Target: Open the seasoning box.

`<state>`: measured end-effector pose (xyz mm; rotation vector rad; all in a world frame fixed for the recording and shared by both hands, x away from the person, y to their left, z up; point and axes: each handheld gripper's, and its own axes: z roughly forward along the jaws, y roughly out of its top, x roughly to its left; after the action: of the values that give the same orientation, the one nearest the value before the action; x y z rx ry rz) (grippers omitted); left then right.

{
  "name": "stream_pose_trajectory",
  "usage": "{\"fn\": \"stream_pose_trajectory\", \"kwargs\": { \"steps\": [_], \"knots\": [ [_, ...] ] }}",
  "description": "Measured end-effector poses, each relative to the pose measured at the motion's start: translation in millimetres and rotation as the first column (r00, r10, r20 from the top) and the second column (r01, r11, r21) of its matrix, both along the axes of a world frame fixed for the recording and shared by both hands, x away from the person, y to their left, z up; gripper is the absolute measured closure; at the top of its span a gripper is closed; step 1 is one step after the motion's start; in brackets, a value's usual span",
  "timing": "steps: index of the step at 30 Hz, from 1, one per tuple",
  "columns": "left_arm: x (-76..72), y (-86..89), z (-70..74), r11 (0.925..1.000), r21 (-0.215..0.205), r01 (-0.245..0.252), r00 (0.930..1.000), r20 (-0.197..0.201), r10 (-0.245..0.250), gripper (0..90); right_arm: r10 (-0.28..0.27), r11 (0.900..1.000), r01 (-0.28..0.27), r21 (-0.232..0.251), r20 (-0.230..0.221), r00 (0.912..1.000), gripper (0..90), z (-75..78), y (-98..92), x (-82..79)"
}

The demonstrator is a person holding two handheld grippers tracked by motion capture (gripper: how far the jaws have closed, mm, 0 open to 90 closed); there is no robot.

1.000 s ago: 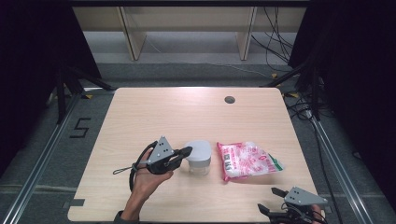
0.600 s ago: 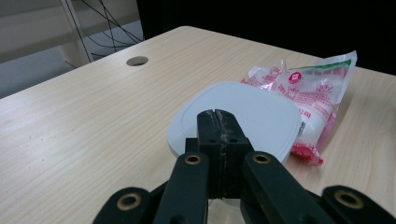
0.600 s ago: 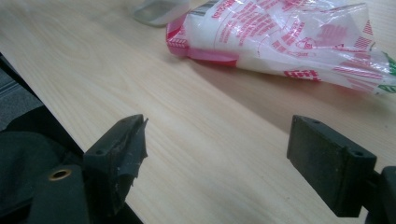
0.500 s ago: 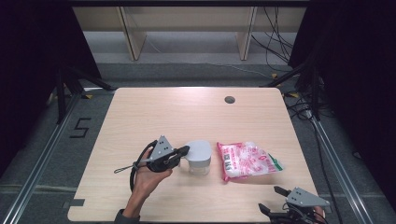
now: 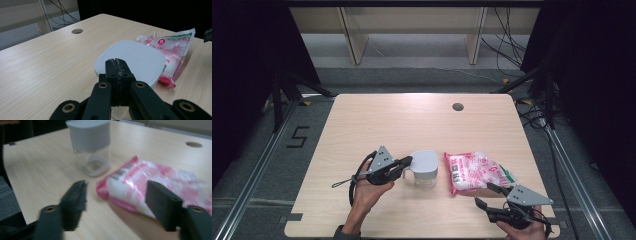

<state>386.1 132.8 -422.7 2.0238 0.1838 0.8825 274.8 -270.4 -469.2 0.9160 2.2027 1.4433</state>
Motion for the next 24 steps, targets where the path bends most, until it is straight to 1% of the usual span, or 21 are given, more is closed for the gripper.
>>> {"fn": "stream_pose_trajectory", "kwargs": {
  "steps": [1, 2, 3, 4, 6, 7, 8, 9, 10, 11, 12, 13, 14, 15, 17, 18, 19, 20, 21, 23, 24],
  "knots": [
    [2.4, 0.3, 0.6, 0.9996, 0.01, 0.027, 0.9995, 0.018, -0.027, 88.9, -0.011, 1.0, 0.011, 0.017, 0.01, 0.9999, 40.1, 2.9, 8.8, 6.5],
    [5.2, 1.9, 4.4, 0.9975, 0.055, 0.043, 0.9969, 0.063, -0.047, 88.9, -0.011, 1.0, 0.011, 0.017, 0.01, 0.9999, 40.1, 2.9, 8.8, 6.5],
    [6.9, 2.5, 7.2, 0.994, 0.09, 0.063, 0.9943, 0.08, -0.07, 88.9, -0.007, 1.0, 0.007, 0.009, -0.005, 1.0, 42.0, 4.6, 12.4, 10.1],
    [10.8, 2.8, 10.9, 0.9877, 0.127, 0.091, 0.9863, 0.126, -0.107, 88.9, 0.019, 1.0, -0.019, 0.003, 0.003, 0.9998, 44.0, 5.2, 15.2, 16.1],
    [13.4, 4.0, 14.1, 0.9776, 0.174, 0.118, 0.9769, 0.156, -0.146, 88.9, 0.028, 1.0, -0.028, 0.012, 0.003, 0.9996, 49.7, 5.4, 26.4, 24.3],
    [14.1, 4.6, 14.3, 0.9777, 0.173, 0.119, 0.9746, 0.168, -0.148, 88.9, 0.033, 0.999, -0.033, 0.003, 0.009, 0.9994, 51.3, 6.4, 28.8, 27.5],
    [13.4, 5.7, 13.8, 0.9824, 0.159, 0.098, 0.9747, 0.184, -0.127, 88.9, 0.031, 1.0, -0.031, -0.003, 0.024, 0.9992, 53.4, 6.4, 31.7, 29.8],
    [13.4, 5.7, 13.8, 0.9824, 0.159, 0.098, 0.9747, 0.184, -0.127, 89.0, 0.04, 0.999, -0.039, -0.018, 0.042, 0.9983, 55.5, 7.5, 33.3, 32.7],
    [13.3, 5.9, 14.2, 0.9827, 0.161, 0.092, 0.9735, 0.193, -0.123, 88.9, 0.042, 0.999, -0.042, -0.015, 0.02, 0.9989, 58.2, 8.2, 36.4, 33.2],
    [14.3, 6.0, 16.6, 0.9782, 0.185, 0.095, 0.9648, 0.225, -0.136, 88.9, 0.044, 0.999, -0.044, -0.019, 0.041, 0.9982, 60.8, 8.9, 38.3, 35.5],
    [15.2, 6.0, 18.2, 0.9741, 0.203, 0.1, 0.9592, 0.241, -0.149, 88.9, 0.043, 0.999, -0.042, -0.017, 0.034, 0.9985, 63.5, 9.6, 40.4, 36.5],
    [15.2, 6.0, 18.2, 0.9741, 0.203, 0.1, 0.9592, 0.241, -0.149, 88.9, 0.052, 0.999, -0.051, -0.017, 0.066, 0.9965, 65.8, 9.4, 42.5, 40.0],
    [15.8, 5.9, 19.5, 0.97, 0.219, 0.105, 0.9544, 0.252, -0.16, 88.9, 0.052, 0.999, -0.051, -0.017, 0.066, 0.9965, 65.8, 9.4, 42.5, 40.0],
    [16.5, 5.9, 20.8, 0.9662, 0.233, 0.111, 0.9491, 0.263, -0.173, 88.9, 0.064, 0.998, -0.063, -0.013, 0.051, 0.9967, 69.8, 10.3, 46.7, 43.6],
    [18.7, 6.7, 22.9, 0.9571, 0.259, 0.129, 0.939, 0.278, -0.202, 88.9, 0.064, 0.998, -0.063, -0.022, 0.039, 0.9972, 72.5, 11.2, 50.9, 46.3],
    [19.4, 7.3, 23.4, 0.9547, 0.266, 0.133, 0.9355, 0.284, -0.21, 88.9, 0.064, 0.998, -0.063, -0.022, 0.039, 0.9972, 72.5, 11.2, 50.9, 46.3],
    [20.3, 7.4, 22.7, 0.9561, 0.257, 0.141, 0.9319, 0.292, -0.216, 88.9, 0.076, 0.997, -0.074, -0.033, 0.063, 0.9951, 74.0, 11.5, 52.3, 49.6],
    [20.1, 7.9, 23.0, 0.9562, 0.26, 0.135, 0.9306, 0.298, -0.212, 88.9, 0.083, 0.996, -0.081, -0.025, 0.054, 0.9951, 78.3, 11.7, 57.9, 52.3],
    [20.0, 8.2, 23.4, 0.9565, 0.261, 0.13, 0.9279, 0.308, -0.21, 88.9, 0.094, 0.995, -0.091, -0.041, 0.064, 0.9936, 80.1, 12.7, 59.4, 54.4],
    [20.2, 8.5, 24.4, 0.9554, 0.268, 0.125, 0.9196, 0.33, -0.213, 88.9, 0.104, 0.994, -0.102, -0.04, 0.061, 0.9927, 81.4, 12.9, 62.5, 55.5],
    [19.9, 8.4, 24.7, 0.9548, 0.271, 0.123, 0.9182, 0.334, -0.213, 88.9, 0.108, 0.993, -0.105, -0.048, 0.065, 0.992, 82.6, 13.6, 64.4, 57.3]
  ]
}}
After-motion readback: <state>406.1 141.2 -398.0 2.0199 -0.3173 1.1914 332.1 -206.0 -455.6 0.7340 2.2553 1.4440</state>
